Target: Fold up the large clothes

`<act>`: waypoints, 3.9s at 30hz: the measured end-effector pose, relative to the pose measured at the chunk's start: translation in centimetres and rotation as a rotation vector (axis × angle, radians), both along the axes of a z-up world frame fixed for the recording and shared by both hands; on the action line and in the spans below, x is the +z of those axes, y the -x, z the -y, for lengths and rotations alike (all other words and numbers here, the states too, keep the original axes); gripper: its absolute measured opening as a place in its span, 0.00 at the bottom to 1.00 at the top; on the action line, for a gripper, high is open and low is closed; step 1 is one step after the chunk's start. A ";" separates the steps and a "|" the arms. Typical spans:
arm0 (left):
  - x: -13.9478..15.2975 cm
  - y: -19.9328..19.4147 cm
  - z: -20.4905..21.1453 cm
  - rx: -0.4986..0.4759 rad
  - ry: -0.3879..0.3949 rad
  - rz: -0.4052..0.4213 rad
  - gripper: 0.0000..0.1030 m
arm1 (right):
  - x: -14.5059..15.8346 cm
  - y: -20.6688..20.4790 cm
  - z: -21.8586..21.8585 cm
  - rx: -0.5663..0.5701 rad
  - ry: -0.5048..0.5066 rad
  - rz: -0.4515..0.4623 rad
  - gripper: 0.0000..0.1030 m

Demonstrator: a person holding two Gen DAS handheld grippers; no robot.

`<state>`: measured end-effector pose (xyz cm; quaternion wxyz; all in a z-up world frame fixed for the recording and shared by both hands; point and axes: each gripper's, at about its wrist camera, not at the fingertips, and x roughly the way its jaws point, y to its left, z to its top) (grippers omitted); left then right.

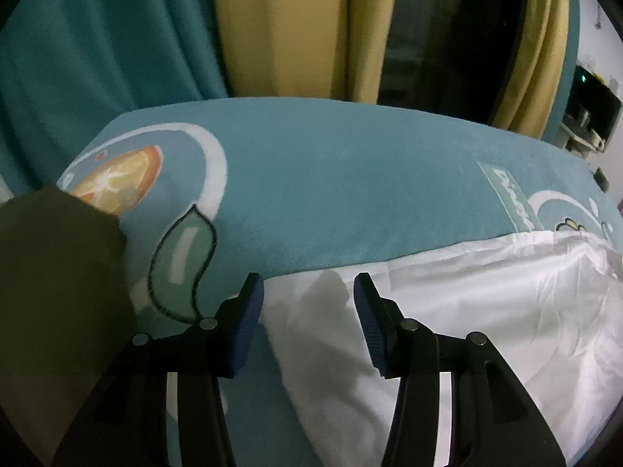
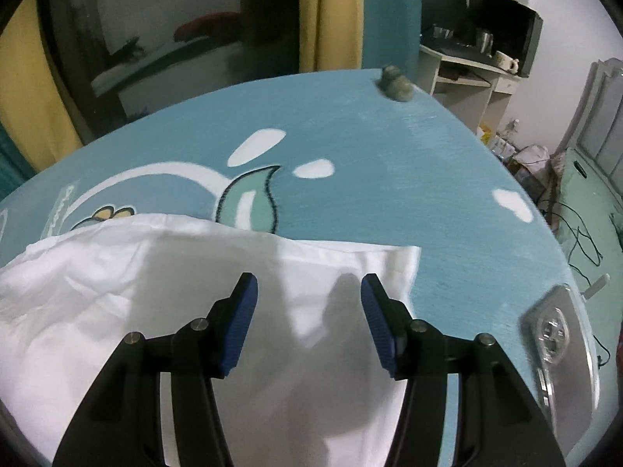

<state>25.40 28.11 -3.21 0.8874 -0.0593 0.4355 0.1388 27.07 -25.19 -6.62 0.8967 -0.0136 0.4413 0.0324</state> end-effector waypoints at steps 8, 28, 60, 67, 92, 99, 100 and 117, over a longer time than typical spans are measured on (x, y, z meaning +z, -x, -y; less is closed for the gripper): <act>0.8 4.1 2.3 -0.051 0.107 0.053 0.49 | 0.8 2.9 1.6 -0.020 0.005 0.019 0.53; -2.0 14.1 7.8 -0.042 0.168 0.041 0.55 | 1.2 12.1 3.4 0.008 -0.108 0.060 0.54; -1.3 18.9 8.8 -0.064 0.258 0.069 0.20 | -1.2 16.8 5.3 0.025 -0.092 0.018 0.33; 3.2 20.2 10.5 -0.096 0.104 0.228 0.45 | 0.9 17.5 5.2 -0.014 -0.053 0.070 0.48; 4.2 13.9 22.2 -0.390 0.137 0.217 0.51 | 1.1 18.4 2.4 0.010 -0.132 0.074 0.88; 2.1 12.2 23.2 -0.397 0.139 0.138 0.51 | -1.7 17.5 3.2 -0.017 -0.164 0.009 0.88; 2.0 11.9 23.3 -0.399 0.136 0.133 0.51 | -2.0 17.3 3.2 -0.022 -0.161 0.006 0.88; -1.3 5.7 26.0 -0.387 0.102 0.036 0.51 | -2.4 13.3 -0.7 0.140 -0.489 0.052 0.93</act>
